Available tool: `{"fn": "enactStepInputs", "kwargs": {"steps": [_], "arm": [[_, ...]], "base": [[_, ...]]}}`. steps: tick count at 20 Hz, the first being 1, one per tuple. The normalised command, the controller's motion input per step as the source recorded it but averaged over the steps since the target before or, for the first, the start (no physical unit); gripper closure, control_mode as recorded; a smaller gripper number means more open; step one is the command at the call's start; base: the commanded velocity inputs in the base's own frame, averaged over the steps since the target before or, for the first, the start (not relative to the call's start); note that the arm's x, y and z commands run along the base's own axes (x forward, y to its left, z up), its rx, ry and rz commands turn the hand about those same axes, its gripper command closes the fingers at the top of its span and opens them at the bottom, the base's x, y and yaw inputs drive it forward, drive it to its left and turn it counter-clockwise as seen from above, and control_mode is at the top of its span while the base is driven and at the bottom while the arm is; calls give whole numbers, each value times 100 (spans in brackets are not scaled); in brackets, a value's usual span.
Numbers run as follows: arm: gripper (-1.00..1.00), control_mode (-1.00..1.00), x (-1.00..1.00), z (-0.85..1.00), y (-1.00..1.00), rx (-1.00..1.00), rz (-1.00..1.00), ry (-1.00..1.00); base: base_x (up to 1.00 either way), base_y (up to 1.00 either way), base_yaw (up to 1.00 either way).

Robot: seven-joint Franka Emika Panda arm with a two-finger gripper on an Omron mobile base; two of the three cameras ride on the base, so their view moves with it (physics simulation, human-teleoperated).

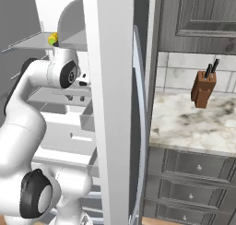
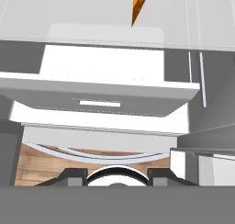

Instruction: Take the cheese, steak, and corn from the fridge and place them on the plate on the dining counter to create an appetizer plate.

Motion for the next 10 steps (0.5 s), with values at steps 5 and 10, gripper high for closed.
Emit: {"fn": "enactStepInputs", "kwargs": {"steps": [5, 10], "arm": [[-100, -100, 0, 0, 3, 0, 0, -4], [-100, -100, 0, 2, 1, 0, 0, -7]], "base": [[0, 0, 0], [0, 0, 0]]}}
